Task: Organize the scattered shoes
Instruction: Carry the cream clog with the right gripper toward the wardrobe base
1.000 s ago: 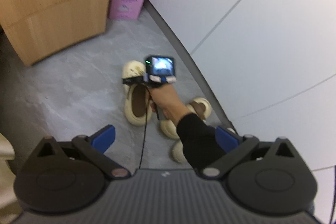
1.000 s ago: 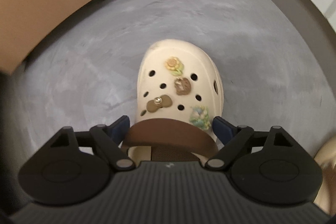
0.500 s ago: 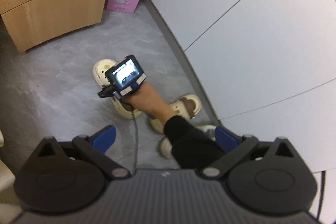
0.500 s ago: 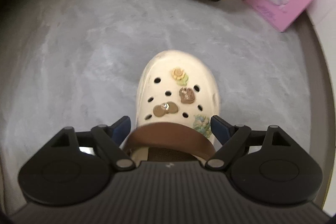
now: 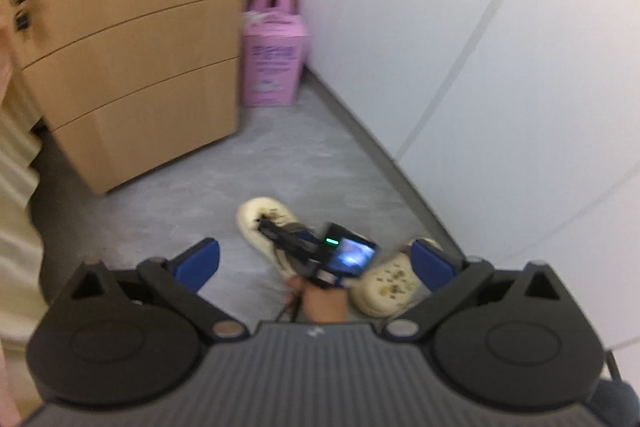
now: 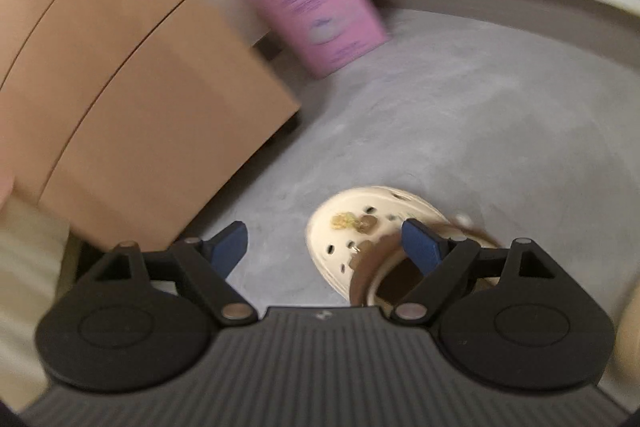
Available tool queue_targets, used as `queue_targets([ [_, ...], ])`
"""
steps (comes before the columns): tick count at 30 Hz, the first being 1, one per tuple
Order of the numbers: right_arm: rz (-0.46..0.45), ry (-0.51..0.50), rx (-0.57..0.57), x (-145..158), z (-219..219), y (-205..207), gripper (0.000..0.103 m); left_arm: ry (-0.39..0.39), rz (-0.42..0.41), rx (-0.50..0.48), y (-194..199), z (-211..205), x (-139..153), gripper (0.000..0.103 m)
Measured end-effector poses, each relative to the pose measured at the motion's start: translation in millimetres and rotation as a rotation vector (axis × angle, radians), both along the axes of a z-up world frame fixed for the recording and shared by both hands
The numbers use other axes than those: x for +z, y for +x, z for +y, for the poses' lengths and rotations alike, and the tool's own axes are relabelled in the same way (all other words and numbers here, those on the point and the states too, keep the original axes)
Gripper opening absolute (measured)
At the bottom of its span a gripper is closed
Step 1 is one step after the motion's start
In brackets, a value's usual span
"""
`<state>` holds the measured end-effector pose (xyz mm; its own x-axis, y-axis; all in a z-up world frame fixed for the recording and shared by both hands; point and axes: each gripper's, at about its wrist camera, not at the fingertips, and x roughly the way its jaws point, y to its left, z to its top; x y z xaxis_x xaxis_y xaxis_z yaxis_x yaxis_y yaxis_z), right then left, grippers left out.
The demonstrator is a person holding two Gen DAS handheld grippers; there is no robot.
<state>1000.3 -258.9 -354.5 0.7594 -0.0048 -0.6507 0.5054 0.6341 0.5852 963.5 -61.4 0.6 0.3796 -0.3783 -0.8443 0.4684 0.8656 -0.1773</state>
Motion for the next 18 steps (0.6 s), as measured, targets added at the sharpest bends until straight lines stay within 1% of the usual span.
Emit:
queue_targets([
  [1, -0.030, 0.046, -0.088, -4, 1, -10, 0.088, 0.016, -0.008, 0.025, 7, 4, -3, 0.103],
  [4, -0.021, 0.124, -0.129, -17, 4, -10, 0.088, 0.059, -0.022, 0.092, 25, 15, -12, 0.103],
  [5, 0.003, 0.144, -0.123, -24, 6, -5, 0.086, 0.065, -0.018, 0.104, 29, 17, -16, 0.103],
  [6, 0.003, 0.161, -0.127, -31, 5, 0, 0.082, 0.061, -0.006, 0.104, 33, 18, -17, 0.103],
  [7, 0.003, 0.177, -0.131, -39, 4, 6, 0.079, 0.057, 0.005, 0.100, 34, 18, -17, 0.103],
  [8, 0.012, 0.185, -0.133, -44, 1, 11, 0.070, 0.053, 0.019, 0.092, 36, 17, -18, 0.103],
  [9, 0.018, 0.195, -0.126, -47, -2, 15, 0.052, 0.054, 0.020, 0.085, 36, 17, -17, 0.103],
  [10, 0.023, 0.206, -0.116, -51, -4, 19, 0.041, 0.056, 0.016, 0.080, 36, 16, -17, 0.103],
  [11, 0.031, 0.223, -0.096, -55, -10, 23, 0.023, 0.060, 0.008, 0.074, 37, 16, -16, 0.103],
  [13, 0.045, 0.205, -0.084, -55, -17, 31, 0.023, 0.059, 0.002, 0.075, 40, 17, -16, 0.103],
  [14, 0.041, 0.186, -0.060, -52, -21, 35, 0.023, 0.056, 0.001, 0.078, 42, 18, -15, 0.103],
  [15, 0.032, 0.147, -0.001, -50, -24, 40, 0.023, 0.052, 0.003, 0.082, 43, 20, -16, 0.103],
  [16, 0.033, 0.131, 0.016, -50, -24, 41, 0.023, 0.047, 0.010, 0.086, 44, 21, -17, 0.103],
  [18, 0.036, 0.069, 0.084, -46, -28, 44, 0.023, 0.037, 0.023, 0.091, 44, 23, -20, 0.103],
])
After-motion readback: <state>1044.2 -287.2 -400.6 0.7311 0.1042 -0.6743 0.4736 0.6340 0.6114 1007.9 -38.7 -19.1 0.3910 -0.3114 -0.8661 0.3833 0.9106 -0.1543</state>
